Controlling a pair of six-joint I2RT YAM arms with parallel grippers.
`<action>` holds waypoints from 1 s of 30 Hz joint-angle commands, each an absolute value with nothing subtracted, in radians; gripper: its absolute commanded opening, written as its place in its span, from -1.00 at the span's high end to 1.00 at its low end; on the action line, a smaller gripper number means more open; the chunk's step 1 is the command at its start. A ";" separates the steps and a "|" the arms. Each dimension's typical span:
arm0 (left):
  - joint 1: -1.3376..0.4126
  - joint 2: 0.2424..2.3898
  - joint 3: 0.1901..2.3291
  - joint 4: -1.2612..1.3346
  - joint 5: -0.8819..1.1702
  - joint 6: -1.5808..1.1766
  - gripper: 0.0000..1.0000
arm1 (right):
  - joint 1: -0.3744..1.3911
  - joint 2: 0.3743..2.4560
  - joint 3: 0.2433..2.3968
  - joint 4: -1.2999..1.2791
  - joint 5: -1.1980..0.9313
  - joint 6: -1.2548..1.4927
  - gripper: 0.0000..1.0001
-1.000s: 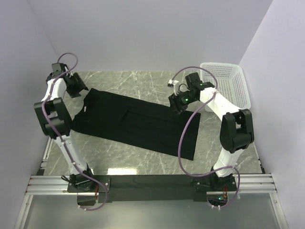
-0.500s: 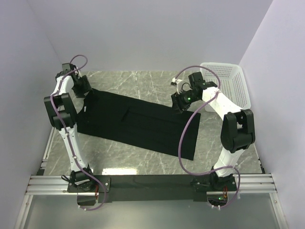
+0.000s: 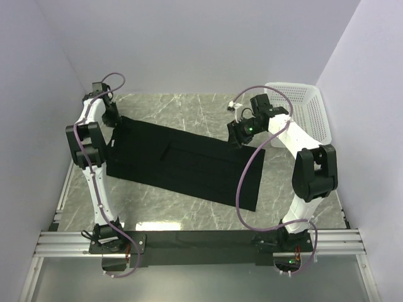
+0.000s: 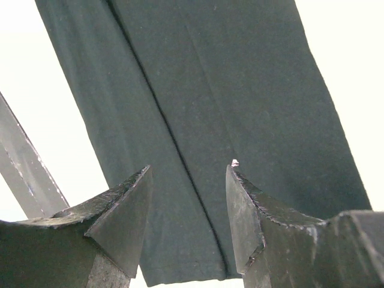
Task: Fold and stack the t-shirts
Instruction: Fold the tshirt
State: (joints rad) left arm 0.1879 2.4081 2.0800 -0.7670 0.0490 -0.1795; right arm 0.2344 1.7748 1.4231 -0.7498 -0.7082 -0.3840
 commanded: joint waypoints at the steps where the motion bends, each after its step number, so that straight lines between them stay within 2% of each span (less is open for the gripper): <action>1: 0.164 2.460 2.092 -0.788 0.003 -0.160 0.58 | 0.218 1.733 1.477 -0.753 -0.718 -0.371 -0.18; 3: 0.164 2.457 2.089 -0.778 -0.025 -0.160 0.68 | 0.215 1.733 1.477 -0.755 -0.718 -0.371 -0.18; 6: 0.160 2.444 2.083 -0.746 -0.029 -0.155 0.98 | 0.207 1.732 1.476 -0.756 -0.722 -0.368 -0.18; 18: 0.150 2.506 2.255 -0.701 -0.173 -0.248 0.99 | 0.186 1.738 1.491 -0.764 -0.736 -0.368 -0.18; 30: 0.153 2.615 2.453 -0.539 -0.095 -0.498 0.94 | 0.179 1.753 1.485 -0.733 -0.644 -0.377 -0.18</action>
State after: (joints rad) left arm 0.1471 2.5900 2.3692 -0.6559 -0.1268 -0.3965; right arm 0.1886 1.7748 1.4479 -0.7532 -0.6876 -0.3786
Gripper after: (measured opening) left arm 0.025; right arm 0.589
